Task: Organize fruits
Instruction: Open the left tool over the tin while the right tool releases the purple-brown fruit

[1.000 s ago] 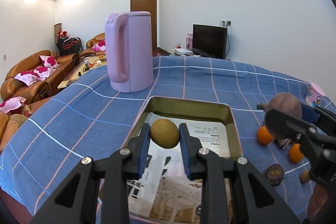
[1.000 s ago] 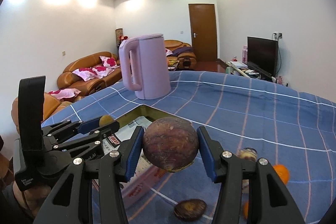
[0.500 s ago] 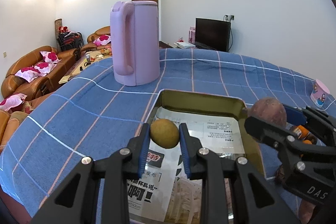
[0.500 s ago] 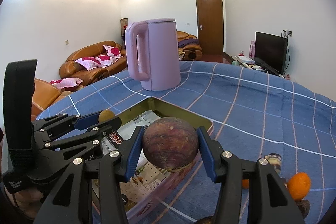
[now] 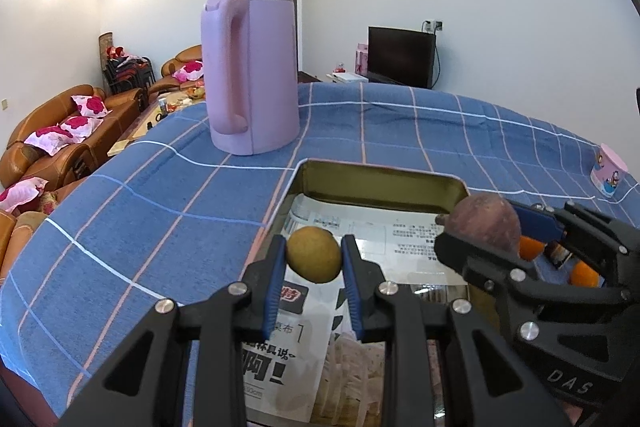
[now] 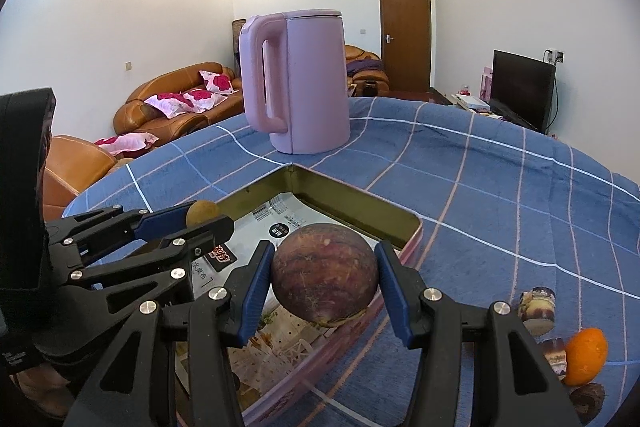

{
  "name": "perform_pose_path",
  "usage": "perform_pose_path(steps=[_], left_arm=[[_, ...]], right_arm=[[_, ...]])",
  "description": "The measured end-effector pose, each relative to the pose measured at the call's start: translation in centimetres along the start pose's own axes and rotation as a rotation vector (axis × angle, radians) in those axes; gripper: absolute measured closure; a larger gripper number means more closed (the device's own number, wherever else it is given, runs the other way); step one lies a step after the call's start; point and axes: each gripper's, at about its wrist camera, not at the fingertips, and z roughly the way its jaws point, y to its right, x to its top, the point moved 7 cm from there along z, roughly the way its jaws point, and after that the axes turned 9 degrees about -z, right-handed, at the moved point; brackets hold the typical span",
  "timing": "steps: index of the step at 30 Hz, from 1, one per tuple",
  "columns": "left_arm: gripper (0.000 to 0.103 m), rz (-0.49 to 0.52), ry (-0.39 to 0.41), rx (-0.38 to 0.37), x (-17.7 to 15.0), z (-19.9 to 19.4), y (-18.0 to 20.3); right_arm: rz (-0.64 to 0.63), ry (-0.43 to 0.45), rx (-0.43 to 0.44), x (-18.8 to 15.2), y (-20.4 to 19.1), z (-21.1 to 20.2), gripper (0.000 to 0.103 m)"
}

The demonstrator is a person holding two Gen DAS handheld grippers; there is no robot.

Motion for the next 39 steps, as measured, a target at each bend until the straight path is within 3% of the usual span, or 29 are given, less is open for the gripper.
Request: perform_pose_path(steps=[18, 20, 24, 29, 31, 39], left_arm=[[0.071, -0.027, -0.026, 0.005, 0.0, 0.5, -0.7], [0.063, -0.035, -0.025, 0.005, 0.0, 0.4, -0.9], [0.055, -0.048, -0.029, -0.018, -0.1, 0.0, -0.9], [0.02, -0.049, 0.014, -0.032, 0.1, -1.8, -0.6], [0.015, -0.048, 0.036, -0.046, -0.1, -2.9, -0.1], [0.015, -0.002, 0.033, -0.116, -2.2, -4.9, 4.3]], right_arm=[[-0.009, -0.042, 0.025, -0.4, -0.4, 1.2, 0.049], [-0.013, -0.037, 0.019, -0.4, -0.5, 1.1, 0.049], [-0.016, -0.03, 0.003, -0.4, -0.3, 0.5, 0.044], [-0.004, -0.014, -0.005, -0.8, 0.4, -1.8, 0.036], [-0.009, -0.008, -0.031, -1.3, 0.8, -3.3, 0.035], [0.05, -0.009, -0.24, -7.0, 5.4, -11.3, 0.035]])
